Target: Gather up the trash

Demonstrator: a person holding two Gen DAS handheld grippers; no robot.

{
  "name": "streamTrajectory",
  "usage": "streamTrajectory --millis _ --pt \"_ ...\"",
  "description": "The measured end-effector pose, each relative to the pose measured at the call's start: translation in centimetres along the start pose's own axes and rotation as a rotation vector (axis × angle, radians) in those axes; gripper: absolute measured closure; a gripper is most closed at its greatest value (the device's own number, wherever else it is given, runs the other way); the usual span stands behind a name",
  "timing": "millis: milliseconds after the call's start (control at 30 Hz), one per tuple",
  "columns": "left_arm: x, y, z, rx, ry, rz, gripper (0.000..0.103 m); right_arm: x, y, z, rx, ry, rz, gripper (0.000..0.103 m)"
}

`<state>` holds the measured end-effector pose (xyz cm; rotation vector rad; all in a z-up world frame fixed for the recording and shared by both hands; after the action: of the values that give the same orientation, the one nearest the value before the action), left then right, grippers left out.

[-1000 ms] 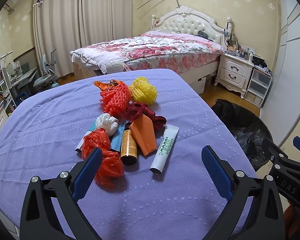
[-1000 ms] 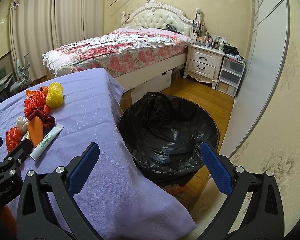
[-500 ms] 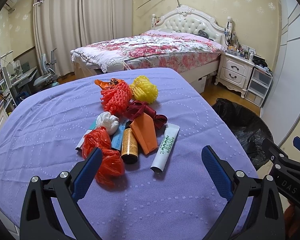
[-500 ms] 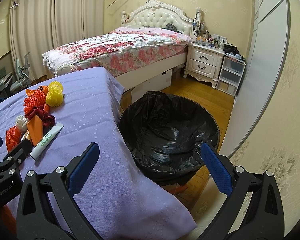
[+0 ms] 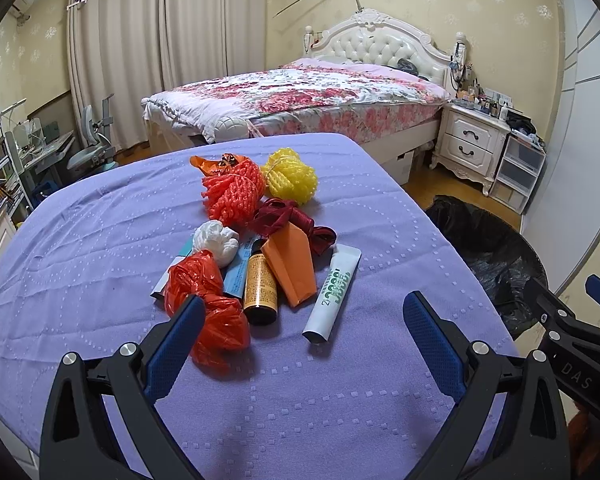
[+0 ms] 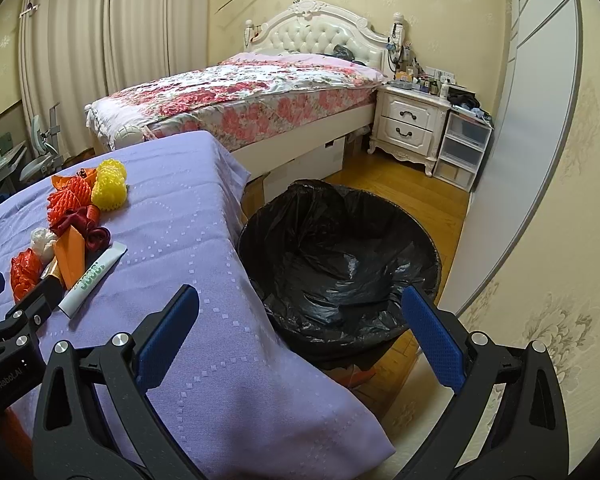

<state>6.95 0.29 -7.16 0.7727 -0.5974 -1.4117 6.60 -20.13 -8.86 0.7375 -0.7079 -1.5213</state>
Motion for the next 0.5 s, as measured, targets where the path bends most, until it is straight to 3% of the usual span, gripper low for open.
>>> streamTrajectory --millis 267,500 --pt "-0.2 -0.3 -0.2 -0.007 0.005 -0.002 0.007 0.1 -0.3 -0.1 -0.004 -0.003 0.005 0.004" --pt "-2.9 -1.4 -0.3 -0.026 0.03 0.031 0.007 -0.2 -1.2 -0.3 -0.014 0.021 0.0 0.004"
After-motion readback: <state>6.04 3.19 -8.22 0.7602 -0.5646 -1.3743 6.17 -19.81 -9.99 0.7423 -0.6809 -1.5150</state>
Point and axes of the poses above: each gripper's, at about its wrist camera, not at the fingertips, and z roughly against the way its jaws point, x to its right, y to its top, the point moved 10 cm from there along -z, roughly the way its jaws point, and after that the axes turned 6 degrees about y, right-handed, at the moved point
